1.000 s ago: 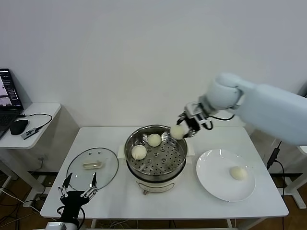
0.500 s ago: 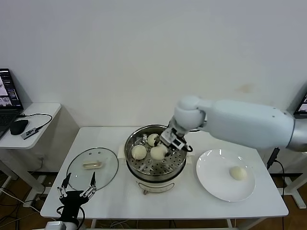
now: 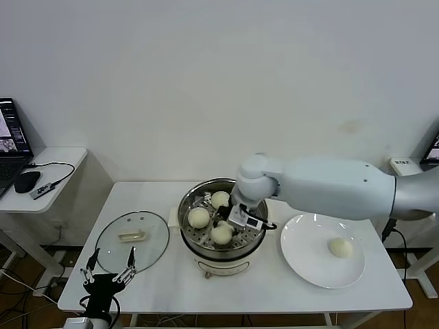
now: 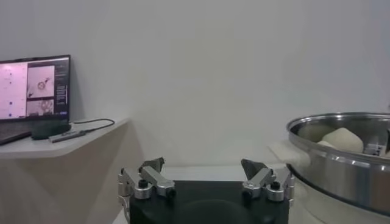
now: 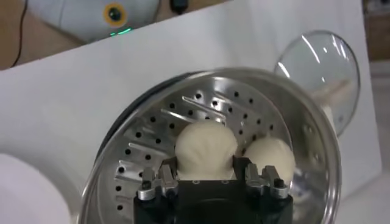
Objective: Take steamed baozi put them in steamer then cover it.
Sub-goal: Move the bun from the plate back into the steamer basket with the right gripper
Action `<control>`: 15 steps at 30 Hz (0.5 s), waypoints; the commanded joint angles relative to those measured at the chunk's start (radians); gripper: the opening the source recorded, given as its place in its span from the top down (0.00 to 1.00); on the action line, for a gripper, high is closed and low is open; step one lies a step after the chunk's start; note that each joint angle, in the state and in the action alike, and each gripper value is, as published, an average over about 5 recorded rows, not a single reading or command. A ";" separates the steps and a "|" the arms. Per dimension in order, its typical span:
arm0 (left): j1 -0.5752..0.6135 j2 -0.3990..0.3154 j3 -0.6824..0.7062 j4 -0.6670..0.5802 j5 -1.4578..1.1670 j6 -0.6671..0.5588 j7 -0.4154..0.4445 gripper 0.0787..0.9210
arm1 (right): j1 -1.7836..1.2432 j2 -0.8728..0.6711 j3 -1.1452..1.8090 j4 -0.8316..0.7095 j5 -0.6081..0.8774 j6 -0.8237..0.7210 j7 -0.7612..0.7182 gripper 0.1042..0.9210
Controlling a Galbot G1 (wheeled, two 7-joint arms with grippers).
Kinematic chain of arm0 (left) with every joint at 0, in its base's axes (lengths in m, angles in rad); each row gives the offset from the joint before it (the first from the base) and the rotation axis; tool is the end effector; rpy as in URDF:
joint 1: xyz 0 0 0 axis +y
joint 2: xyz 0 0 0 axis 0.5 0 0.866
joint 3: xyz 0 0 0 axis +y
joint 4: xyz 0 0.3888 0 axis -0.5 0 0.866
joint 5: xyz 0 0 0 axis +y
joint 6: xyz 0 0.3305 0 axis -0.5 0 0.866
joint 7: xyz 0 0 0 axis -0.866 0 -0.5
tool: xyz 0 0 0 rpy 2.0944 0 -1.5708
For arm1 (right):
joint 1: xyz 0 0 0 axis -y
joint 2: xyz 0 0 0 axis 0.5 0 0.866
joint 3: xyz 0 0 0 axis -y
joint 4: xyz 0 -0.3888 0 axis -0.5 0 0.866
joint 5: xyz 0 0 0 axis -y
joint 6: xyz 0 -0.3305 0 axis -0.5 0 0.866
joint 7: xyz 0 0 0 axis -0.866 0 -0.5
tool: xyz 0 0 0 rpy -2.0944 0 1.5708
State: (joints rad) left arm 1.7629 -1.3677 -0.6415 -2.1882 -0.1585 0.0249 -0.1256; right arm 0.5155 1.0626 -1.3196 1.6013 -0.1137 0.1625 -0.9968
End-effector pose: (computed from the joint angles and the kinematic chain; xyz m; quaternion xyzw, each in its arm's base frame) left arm 0.0792 0.0709 -0.3167 0.0500 -0.9965 -0.0405 0.0540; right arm 0.4849 0.0937 -0.0928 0.6612 -0.1962 0.7241 0.0021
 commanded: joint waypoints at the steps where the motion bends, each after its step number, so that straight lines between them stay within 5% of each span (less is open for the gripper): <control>1: 0.001 0.002 0.001 0.000 0.000 0.000 -0.001 0.12 | -0.006 0.014 -0.014 -0.003 -0.057 0.109 -0.005 0.42; 10: 0.000 0.002 0.003 0.006 0.000 0.000 -0.003 0.12 | 0.004 0.008 -0.010 0.011 -0.018 0.104 -0.007 0.36; 15: -0.002 0.002 0.006 0.006 0.001 0.000 -0.002 0.12 | 0.029 -0.006 -0.002 0.006 -0.007 0.104 -0.004 0.24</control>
State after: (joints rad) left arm 1.7616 -1.3665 -0.6369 -2.1813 -0.1581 0.0243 -0.1285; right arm 0.5224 1.0635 -1.3253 1.6084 -0.1351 0.2425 -1.0016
